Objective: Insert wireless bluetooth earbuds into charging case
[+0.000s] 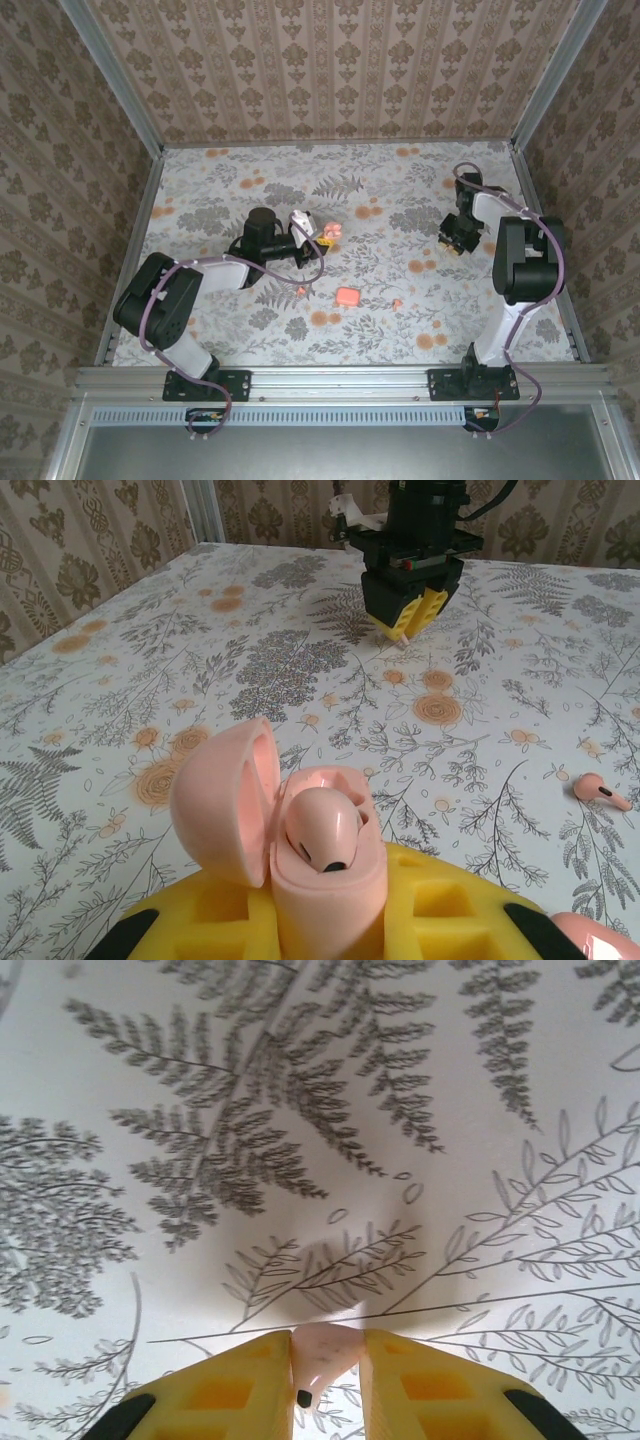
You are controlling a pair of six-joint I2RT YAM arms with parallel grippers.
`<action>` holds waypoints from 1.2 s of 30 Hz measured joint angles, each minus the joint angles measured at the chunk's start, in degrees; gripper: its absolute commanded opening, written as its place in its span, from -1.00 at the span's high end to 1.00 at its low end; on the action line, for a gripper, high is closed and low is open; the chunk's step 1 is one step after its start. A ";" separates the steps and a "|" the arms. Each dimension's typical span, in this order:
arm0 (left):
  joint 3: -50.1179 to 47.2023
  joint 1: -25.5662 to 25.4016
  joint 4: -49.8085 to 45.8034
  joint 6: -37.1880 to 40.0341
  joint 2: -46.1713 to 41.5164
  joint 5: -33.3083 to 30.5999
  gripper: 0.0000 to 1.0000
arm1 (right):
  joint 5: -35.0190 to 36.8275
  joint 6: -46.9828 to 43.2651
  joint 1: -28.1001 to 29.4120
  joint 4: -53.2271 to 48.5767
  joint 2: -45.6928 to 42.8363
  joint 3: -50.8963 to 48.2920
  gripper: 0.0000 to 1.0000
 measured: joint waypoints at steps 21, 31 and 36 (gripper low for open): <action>1.64 0.00 8.48 -6.03 9.07 -0.22 0.75 | -2.05 -0.04 17.07 26.56 -5.77 -7.67 0.56; 2.16 0.35 12.41 -7.69 11.17 -1.84 0.75 | -5.11 -2.54 24.90 39.52 -7.69 -7.67 0.56; 2.21 1.16 14.23 -8.92 11.85 -2.21 0.75 | -5.73 -3.82 27.74 46.53 -12.50 -9.64 0.56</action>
